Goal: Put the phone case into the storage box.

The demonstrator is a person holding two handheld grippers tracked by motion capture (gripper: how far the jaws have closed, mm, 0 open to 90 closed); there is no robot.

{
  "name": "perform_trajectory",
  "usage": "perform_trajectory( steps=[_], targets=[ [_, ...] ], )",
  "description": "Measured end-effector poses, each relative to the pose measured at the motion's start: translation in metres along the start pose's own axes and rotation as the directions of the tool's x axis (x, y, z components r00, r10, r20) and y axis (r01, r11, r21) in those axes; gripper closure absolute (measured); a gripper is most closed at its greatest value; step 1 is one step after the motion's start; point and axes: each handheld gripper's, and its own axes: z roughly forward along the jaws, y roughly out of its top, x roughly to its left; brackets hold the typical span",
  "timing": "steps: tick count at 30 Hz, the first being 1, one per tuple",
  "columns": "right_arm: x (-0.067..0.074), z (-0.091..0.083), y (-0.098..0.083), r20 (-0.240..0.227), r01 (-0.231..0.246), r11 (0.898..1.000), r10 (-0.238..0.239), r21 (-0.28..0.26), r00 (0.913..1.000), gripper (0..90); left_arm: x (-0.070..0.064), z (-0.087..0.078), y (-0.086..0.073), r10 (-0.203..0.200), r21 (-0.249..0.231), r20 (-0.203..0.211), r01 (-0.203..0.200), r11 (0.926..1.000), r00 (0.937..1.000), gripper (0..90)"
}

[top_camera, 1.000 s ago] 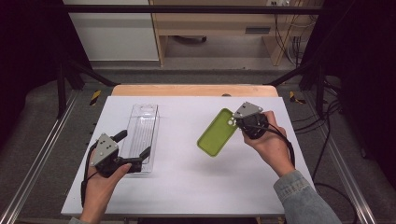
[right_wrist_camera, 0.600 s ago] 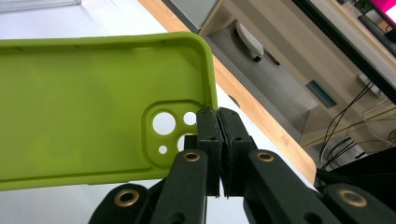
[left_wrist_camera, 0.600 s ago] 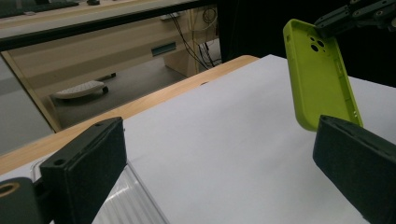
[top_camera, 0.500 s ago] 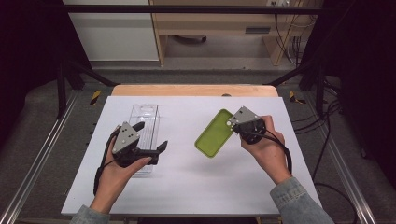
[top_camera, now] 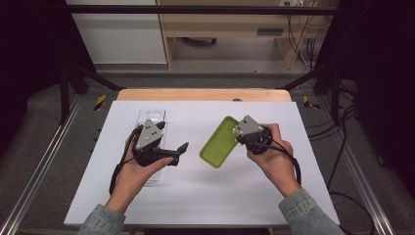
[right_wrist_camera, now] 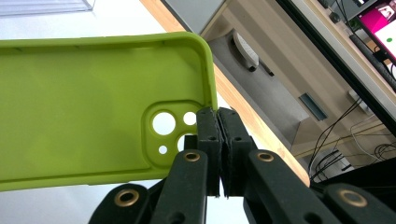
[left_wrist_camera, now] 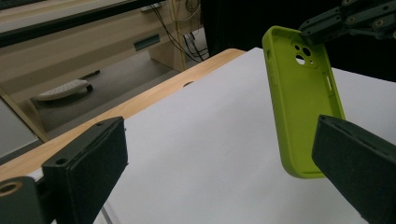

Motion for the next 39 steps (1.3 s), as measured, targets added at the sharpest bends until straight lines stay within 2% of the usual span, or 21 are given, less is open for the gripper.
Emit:
perform_trajectory(
  steps=[9, 15, 17, 26, 31, 36, 39],
  targets=[
    [0.008, -0.004, 0.004, 0.007, 0.029, 0.999, -0.029, -0.012, 0.9995, 88.4, -0.005, 0.012, 0.003, -0.002, 0.020, 0.016, 0.001, 0.9998, 0.9999, 3.4],
    [0.012, -0.005, 0.007, 0.020, 0.049, 0.999, -0.049, -0.017, 0.9986, 88.4, -0.010, 0.018, 0.004, 0.011, 0.039, 0.030, -0.012, 0.9991, 0.9995, 3.5],
    [0.013, -0.006, 0.007, 0.021, 0.045, 0.999, -0.045, -0.017, 0.9988, 88.4, -0.012, 0.021, 0.004, 0.016, 0.049, 0.043, -0.018, 0.9986, 0.9989, 4.0],
    [0.016, -0.010, 0.008, 0.029, 0.062, 0.998, -0.061, -0.030, 0.9977, 88.4, -0.019, 0.031, 0.005, 0.024, 0.069, 0.056, -0.027, 0.9972, 0.9982, 5.8],
    [0.018, -0.013, 0.009, 0.035, 0.074, 0.997, -0.073, -0.035, 0.9967, 88.4, -0.022, 0.034, 0.007, 0.023, 0.083, 0.066, -0.028, 0.9961, 0.9976, 12.4],
    [0.019, -0.014, 0.009, 0.036, 0.081, 0.996, -0.080, -0.038, 0.9962, 88.4, -0.027, 0.039, 0.008, 0.024, 0.094, 0.095, -0.033, 0.9950, 0.9952, 17.8],
    [0.020, -0.014, 0.010, 0.037, 0.087, 0.995, -0.086, -0.041, 0.9956, 88.4, -0.030, 0.040, 0.008, 0.031, 0.100, 0.093, -0.040, 0.9942, 0.9952, 21.9]
  ],
)
